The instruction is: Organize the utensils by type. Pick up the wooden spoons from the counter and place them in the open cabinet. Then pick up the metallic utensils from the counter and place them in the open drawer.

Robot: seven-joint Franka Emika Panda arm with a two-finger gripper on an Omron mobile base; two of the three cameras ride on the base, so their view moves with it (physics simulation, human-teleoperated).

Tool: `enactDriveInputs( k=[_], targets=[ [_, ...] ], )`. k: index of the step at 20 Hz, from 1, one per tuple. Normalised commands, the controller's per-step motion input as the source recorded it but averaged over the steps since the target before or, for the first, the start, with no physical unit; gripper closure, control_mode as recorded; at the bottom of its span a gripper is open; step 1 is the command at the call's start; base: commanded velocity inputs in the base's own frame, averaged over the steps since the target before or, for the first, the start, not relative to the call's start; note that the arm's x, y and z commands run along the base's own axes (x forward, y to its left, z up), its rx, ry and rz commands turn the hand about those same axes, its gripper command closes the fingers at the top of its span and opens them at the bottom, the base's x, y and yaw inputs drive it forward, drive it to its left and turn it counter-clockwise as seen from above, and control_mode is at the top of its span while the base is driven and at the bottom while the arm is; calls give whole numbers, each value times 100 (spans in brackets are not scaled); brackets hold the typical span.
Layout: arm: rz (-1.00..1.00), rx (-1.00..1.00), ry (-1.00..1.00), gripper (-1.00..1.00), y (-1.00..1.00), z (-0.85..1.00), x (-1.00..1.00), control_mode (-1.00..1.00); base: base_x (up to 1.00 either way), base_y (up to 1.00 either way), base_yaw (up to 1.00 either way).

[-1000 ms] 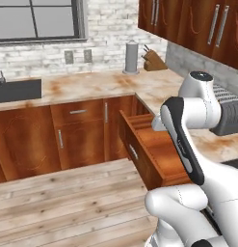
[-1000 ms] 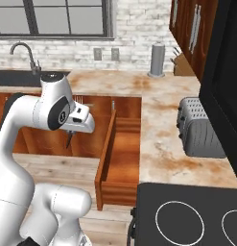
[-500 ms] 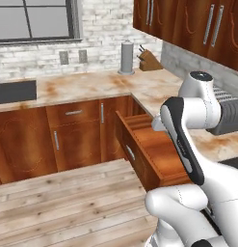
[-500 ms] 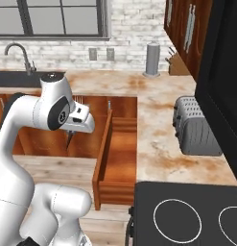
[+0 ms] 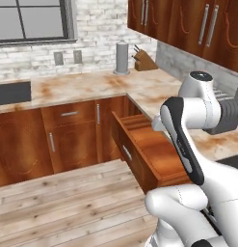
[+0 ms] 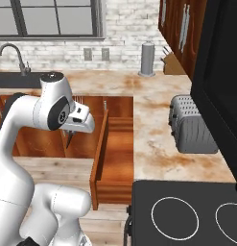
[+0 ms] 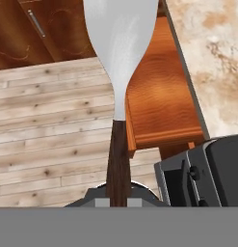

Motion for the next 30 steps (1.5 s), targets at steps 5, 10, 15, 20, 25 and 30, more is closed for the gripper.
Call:
enactDriveInputs(
  k=[5,10,15,20,25,30],
  targets=[
    [0,0,0,100,0,0,0,100,4,-17,-5],
    [0,0,5,100,0,-3,2,-100,0,-2,0],
    [1,0,7,100,-3,-21,19,-100,0,0,0],
    [5,0,7,100,-10,-27,31,-100,0,0,0],
    [13,0,7,100,-11,-35,48,-100,0,0,0],
    [10,0,9,100,-22,-38,41,-100,0,0,0]
  ],
)
